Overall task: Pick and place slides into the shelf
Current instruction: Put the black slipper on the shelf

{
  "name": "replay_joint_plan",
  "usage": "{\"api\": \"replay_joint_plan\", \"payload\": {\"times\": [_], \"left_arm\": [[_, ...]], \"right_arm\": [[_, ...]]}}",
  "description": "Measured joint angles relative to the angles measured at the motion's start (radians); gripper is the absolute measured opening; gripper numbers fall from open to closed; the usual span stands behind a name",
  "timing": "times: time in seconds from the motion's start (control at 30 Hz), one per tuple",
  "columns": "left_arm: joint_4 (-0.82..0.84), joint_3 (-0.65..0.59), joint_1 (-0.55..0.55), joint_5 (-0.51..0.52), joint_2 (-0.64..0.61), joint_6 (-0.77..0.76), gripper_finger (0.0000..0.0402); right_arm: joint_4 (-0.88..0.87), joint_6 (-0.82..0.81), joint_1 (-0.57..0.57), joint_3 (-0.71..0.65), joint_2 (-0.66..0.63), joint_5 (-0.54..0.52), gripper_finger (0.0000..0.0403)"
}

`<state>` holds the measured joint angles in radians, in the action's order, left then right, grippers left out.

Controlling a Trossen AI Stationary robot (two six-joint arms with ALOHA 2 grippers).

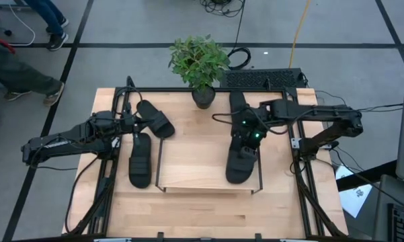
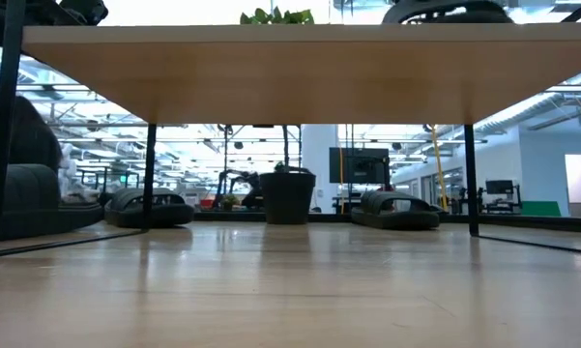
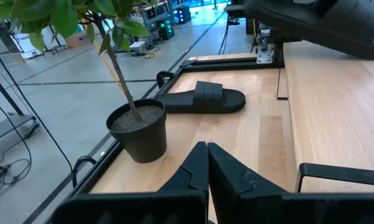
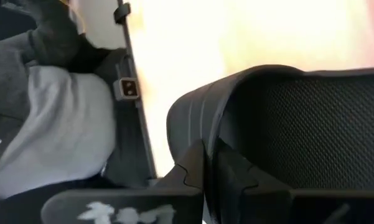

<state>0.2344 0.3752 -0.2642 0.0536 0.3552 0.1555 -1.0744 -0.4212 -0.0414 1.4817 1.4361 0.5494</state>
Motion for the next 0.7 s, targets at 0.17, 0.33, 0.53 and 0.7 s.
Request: {"api": "replay_joint_plan", "payload": {"times": [0.17,0.33,0.53,0.7], "left_arm": [[0.000,0.000,0.000,0.000,0.000,0.000,0.0005],[0.000,0.000,0.000,0.000,0.000,-0.001,0.0005],[0.001,0.000,0.000,0.000,0.000,-0.001,0.0005],[0.001,0.000,0.000,0.000,0.000,-0.001,0.0005]], "right_arm": [[0.080,-0.023,-0.002,-0.096,-0.003,0.076,0.0004],[0.119,-0.010,0.000,-0.140,-0.001,0.095,0.0004],[0.127,0.010,0.000,-0.140,-0.001,0.083,0.0005],[0.135,0.029,0.000,-0.140,-0.001,0.082,0.0042]]}}
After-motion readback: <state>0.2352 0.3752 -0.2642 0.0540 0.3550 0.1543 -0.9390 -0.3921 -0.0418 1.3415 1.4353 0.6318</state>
